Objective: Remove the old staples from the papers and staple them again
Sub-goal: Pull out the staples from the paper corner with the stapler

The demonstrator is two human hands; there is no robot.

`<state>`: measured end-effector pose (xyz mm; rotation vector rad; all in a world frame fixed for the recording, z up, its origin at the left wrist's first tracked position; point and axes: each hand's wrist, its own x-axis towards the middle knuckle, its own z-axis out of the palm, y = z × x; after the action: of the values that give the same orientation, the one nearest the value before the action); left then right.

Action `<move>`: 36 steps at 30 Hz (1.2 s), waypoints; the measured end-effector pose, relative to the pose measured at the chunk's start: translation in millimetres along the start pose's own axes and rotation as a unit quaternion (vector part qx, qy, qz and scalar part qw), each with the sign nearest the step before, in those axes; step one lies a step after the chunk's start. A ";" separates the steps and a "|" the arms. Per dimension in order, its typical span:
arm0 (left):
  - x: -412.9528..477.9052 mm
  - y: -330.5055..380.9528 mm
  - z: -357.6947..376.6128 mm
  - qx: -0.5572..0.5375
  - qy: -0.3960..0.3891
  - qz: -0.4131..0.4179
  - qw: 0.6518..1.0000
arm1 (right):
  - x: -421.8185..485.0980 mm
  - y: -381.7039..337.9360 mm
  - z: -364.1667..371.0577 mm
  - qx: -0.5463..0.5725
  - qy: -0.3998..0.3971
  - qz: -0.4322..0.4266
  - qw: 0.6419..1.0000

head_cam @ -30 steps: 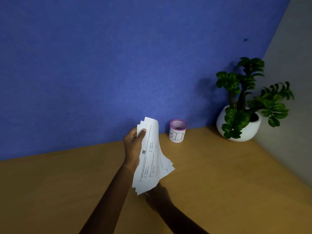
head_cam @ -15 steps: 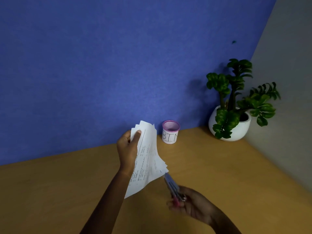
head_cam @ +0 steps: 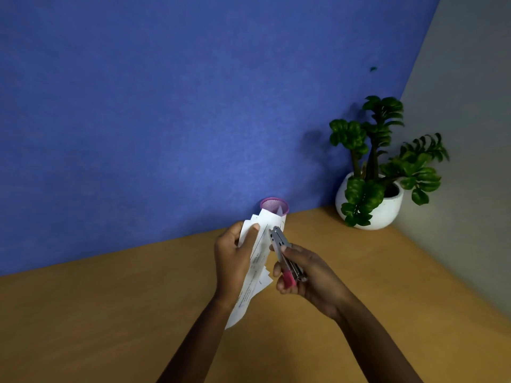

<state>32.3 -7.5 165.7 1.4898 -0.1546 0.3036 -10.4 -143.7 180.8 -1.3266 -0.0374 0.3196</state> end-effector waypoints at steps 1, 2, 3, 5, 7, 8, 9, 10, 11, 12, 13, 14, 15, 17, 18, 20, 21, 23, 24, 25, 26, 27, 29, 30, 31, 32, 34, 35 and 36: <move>-1.2 1.1 -0.2 -0.004 -0.006 0.001 1.000 | -0.3 -2.4 1.4 -0.015 0.003 -0.007 1.000; -1.8 2.1 0.1 -0.013 -0.015 -0.004 1.000 | -0.9 -4.5 2.8 -0.030 0.007 -0.012 0.999; -1.9 2.8 0.3 -0.021 -0.024 -0.011 0.999 | -1.2 -6.5 4.2 -0.045 0.012 -0.016 0.999; -1.1 3.5 -0.1 -0.013 -0.030 -0.015 0.999 | -1.1 -10.0 7.2 -0.070 0.022 -0.020 0.997; -0.5 3.3 -0.3 0.019 -0.025 0.000 1.000 | -0.3 -12.6 9.6 -0.085 0.031 -0.020 0.996; -0.6 3.5 -0.2 0.034 -0.024 0.006 0.999 | 0.3 -13.9 10.9 -0.088 0.035 -0.019 0.995; -0.5 3.1 -0.1 0.049 -0.023 0.011 0.998 | 0.1 -14.8 11.6 -0.089 0.040 -0.018 0.995; -0.3 2.4 -0.1 0.063 -0.023 0.016 0.998 | 0.1 -15.7 12.3 -0.089 0.045 -0.017 0.995; -0.1 1.7 0.0 0.076 -0.023 0.018 0.997 | -0.1 -16.4 12.8 -0.089 0.049 -0.016 0.995; 0.0 1.4 -0.1 0.086 -0.025 0.020 0.996 | -0.4 -17.2 13.2 -0.088 0.053 -0.015 0.995; 0.2 1.3 -0.2 0.093 -0.027 0.021 0.995 | -0.8 -18.0 13.7 -0.088 0.056 -0.014 0.994; 0.4 1.5 -0.4 0.095 -0.030 0.021 0.995 | -0.9 -18.6 14.2 -0.088 0.059 -0.012 0.994; 0.3 1.8 -0.6 0.094 -0.033 0.021 0.995 | -1.2 -19.2 14.8 -0.089 0.060 -0.011 0.994; 0.2 2.7 -1.1 0.092 -0.036 0.022 0.995 | -1.7 -19.9 15.8 -0.088 0.064 -0.008 0.994; 0.0 3.4 -1.2 0.092 -0.036 0.024 0.995 | -1.9 -20.3 16.3 -0.087 0.066 -0.008 0.994; -0.5 4.6 -1.3 0.090 -0.029 0.027 0.995 | -2.4 -20.8 17.4 -0.082 0.073 -0.007 0.994; -0.6 4.8 -1.2 0.089 -0.024 0.027 0.995 | -2.4 -20.9 18.1 -0.081 0.080 -0.006 0.993; -0.5 5.2 -0.9 0.091 -0.021 0.024 0.995 | -2.2 -20.8 19.5 -0.086 0.098 -0.004 0.991; -0.2 5.2 -0.5 0.094 -0.021 0.022 0.995 | -1.9 -20.6 20.3 -0.089 0.106 -0.002 0.990; -0.1 5.6 0.1 0.096 -0.020 0.020 0.995 | -1.6 -20.5 20.9 -0.090 0.113 0.000 0.989; 0.2 6.1 0.7 0.099 -0.016 0.020 0.995 | -1.1 -20.6 21.3 -0.091 0.119 0.002 0.989; 0.5 6.5 1.3 0.102 -0.012 0.022 0.995 | -0.8 -20.8 21.9 -0.092 0.126 0.003 0.988; 0.7 6.8 1.9 0.112 -0.006 0.029 0.993 | -0.6 -20.8 23.2 -0.102 0.142 0.002 0.985; 0.2 6.7 2.1 0.119 -0.005 0.033 0.992 | -0.7 -20.1 24.0 -0.106 0.149 -0.002 0.983; -0.5 6.5 2.4 0.125 -0.005 0.036 0.992 | -0.8 -19.2 24.9 -0.107 0.155 -0.008 0.982; -1.4 6.2 2.9 0.128 -0.005 0.037 0.991 | -0.6 -18.3 25.6 -0.111 0.160 -0.015 0.981; -2.4 6.4 3.7 0.129 -0.002 0.043 0.991 | 0.1 -16.3 26.4 -0.135 0.172 -0.027 0.975; -2.2 6.3 3.9 0.128 0.000 0.050 0.991 | 0.3 -15.4 26.6 -0.153 0.176 -0.033 0.972; -1.8 6.0 3.9 0.127 0.001 0.055 0.990 | 0.4 -14.4 26.5 -0.173 0.179 -0.038 0.968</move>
<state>29.2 -11.3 171.3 1.7362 -0.2027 0.4254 -12.5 -121.5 201.0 -1.7078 0.1667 0.0004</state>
